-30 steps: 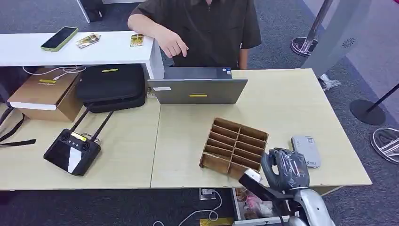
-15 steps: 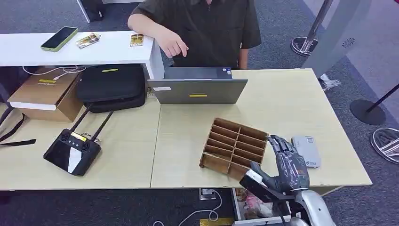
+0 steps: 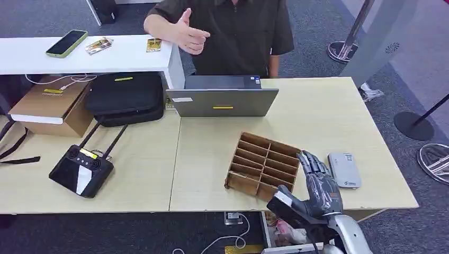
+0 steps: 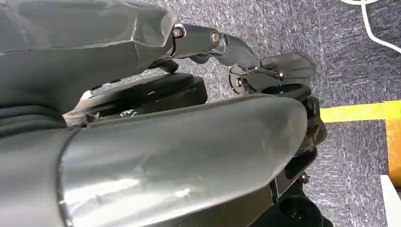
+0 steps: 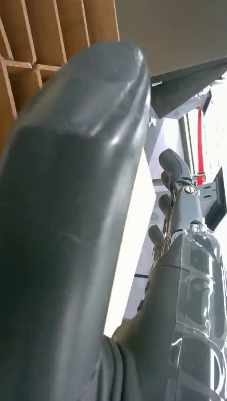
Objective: Pass the card to the sensor for recognition and then transmit it.
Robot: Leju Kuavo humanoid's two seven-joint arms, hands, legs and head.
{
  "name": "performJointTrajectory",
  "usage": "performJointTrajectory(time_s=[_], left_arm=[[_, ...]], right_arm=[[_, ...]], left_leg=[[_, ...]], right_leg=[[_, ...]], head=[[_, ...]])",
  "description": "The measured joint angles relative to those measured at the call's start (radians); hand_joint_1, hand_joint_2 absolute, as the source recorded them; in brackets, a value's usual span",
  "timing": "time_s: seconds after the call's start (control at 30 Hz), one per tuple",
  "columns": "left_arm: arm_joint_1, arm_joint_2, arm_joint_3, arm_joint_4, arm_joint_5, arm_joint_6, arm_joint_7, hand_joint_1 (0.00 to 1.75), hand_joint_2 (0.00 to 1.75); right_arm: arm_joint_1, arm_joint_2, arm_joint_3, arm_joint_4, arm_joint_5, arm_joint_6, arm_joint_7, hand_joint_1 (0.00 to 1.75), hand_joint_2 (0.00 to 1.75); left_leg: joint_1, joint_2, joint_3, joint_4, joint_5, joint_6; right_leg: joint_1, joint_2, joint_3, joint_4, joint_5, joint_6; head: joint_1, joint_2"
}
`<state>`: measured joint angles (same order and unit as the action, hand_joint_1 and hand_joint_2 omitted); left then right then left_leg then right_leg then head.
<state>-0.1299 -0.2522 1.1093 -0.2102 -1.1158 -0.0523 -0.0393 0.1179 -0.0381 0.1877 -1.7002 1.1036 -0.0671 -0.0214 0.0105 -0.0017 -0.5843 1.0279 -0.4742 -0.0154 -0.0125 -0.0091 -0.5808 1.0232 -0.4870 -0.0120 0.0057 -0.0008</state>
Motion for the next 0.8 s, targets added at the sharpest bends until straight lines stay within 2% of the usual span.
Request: performJointTrajectory(time_s=[0.03, 0.33, 0.37, 0.5, 0.53, 0.8], left_arm=[[0.000, 0.000, 0.000, 0.000, 0.000, 0.000, 0.000, 0.00, 0.00], [0.000, -0.002, -0.015, 0.000, 0.000, 0.003, -0.002, 0.00, 0.00], [0.000, -0.002, -0.015, 0.000, 0.000, 0.005, -0.002, 0.00, 0.00], [0.000, -0.003, -0.016, 0.000, 0.000, 0.010, -0.002, 0.00, 0.00], [0.000, -0.003, -0.016, 0.000, 0.000, 0.010, -0.002, 0.00, 0.00], [0.000, -0.003, -0.019, 0.000, 0.002, 0.010, -0.004, 0.00, 0.00]], right_arm=[[0.000, 0.000, 0.000, 0.001, 0.000, 0.000, 0.000, 0.00, 1.75], [-0.001, 0.009, 0.004, 0.014, -0.068, 0.049, -0.007, 0.00, 1.75], [-0.001, 0.010, 0.005, 0.017, -0.070, 0.052, -0.008, 0.00, 0.00], [-0.003, 0.010, 0.012, 0.029, -0.081, 0.053, -0.010, 0.00, 0.00], [-0.004, 0.010, 0.013, 0.031, -0.080, 0.051, -0.010, 0.00, 1.75], [-0.007, 0.010, 0.013, 0.033, -0.077, 0.025, -0.013, 0.00, 1.75]], left_leg=[[0.000, 0.000, 0.000, 0.000, 0.000, 0.000], [0.000, 0.000, 0.000, 0.000, 0.000, 0.000], [0.000, 0.000, 0.000, 0.000, 0.000, 0.000], [0.000, 0.000, 0.000, 0.000, 0.000, 0.000], [0.000, 0.000, 0.000, 0.000, 0.000, 0.000], [0.000, 0.000, 0.000, 0.000, 0.000, 0.000]], right_leg=[[0.000, 0.000, 0.000, 0.000, 0.000, 0.000], [0.000, 0.000, 0.000, 0.000, 0.000, 0.000], [0.000, 0.000, 0.000, 0.000, 0.000, 0.000], [0.000, 0.000, 0.000, 0.000, 0.000, 0.000], [0.000, 0.000, 0.000, 0.000, 0.000, 0.000], [0.000, 0.000, 0.000, 0.000, 0.000, 0.000]], head=[[0.000, 0.000], [0.000, 0.000], [0.000, 0.000], [0.000, 0.000], [0.000, 0.000], [0.000, 0.000]])
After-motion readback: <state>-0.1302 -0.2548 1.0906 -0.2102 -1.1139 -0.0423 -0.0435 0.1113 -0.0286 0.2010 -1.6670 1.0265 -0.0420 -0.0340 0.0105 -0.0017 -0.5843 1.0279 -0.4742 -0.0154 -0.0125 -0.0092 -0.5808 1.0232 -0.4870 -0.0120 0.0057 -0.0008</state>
